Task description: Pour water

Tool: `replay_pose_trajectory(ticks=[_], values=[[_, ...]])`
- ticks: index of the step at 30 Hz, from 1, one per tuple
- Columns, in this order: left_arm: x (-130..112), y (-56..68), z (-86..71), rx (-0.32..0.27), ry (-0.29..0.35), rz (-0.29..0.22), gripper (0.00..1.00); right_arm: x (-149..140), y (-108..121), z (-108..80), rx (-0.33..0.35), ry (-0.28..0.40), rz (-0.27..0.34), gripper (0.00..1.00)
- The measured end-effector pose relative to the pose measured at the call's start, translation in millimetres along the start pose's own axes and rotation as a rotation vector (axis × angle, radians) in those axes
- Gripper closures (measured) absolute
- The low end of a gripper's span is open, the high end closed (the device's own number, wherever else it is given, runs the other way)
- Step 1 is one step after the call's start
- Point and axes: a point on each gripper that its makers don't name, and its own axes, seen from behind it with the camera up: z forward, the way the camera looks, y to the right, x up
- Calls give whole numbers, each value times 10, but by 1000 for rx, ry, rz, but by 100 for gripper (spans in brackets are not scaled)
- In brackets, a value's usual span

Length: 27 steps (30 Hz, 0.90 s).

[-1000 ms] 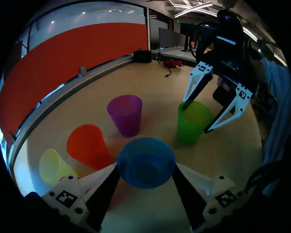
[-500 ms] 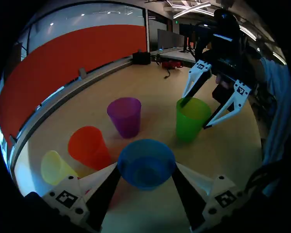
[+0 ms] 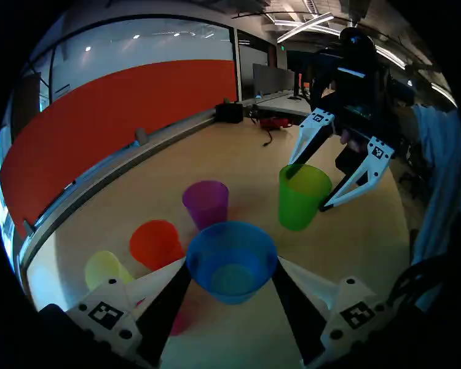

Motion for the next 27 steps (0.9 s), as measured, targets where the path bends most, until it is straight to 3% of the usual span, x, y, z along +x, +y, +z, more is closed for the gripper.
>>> replay_pose_trajectory(ticks=[27], values=[[574,-177,-702,112,176,-13,14,888,-81,-455,-88,238,16,8]])
